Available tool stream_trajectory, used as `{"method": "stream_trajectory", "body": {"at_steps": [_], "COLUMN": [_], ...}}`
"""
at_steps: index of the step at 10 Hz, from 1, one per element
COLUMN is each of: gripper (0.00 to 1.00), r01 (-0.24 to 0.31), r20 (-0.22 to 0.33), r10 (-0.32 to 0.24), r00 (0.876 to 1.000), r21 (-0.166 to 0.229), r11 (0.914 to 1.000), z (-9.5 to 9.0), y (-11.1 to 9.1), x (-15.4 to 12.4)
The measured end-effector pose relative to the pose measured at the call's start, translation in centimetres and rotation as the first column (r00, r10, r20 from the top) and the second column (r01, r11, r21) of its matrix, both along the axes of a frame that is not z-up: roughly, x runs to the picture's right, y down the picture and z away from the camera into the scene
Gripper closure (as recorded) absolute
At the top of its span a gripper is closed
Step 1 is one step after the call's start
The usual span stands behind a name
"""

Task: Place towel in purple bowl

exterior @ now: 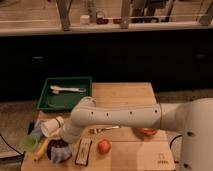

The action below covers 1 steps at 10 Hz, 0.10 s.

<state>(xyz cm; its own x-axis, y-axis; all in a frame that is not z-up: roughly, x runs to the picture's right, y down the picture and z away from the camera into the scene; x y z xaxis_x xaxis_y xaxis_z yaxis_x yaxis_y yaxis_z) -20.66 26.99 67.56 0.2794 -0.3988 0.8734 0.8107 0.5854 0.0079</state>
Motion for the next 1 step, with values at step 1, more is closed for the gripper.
{"method": "stream_trajectory", "body": {"at_steps": [1], "gripper": [0.20], "r01": [0.000], "r20": [0.000], "r10": [0.000], "r00": [1.000], "r21": [0.000], "r11": [1.0000], "z": [0.00], "y": [0.00], "x": [0.00]}}
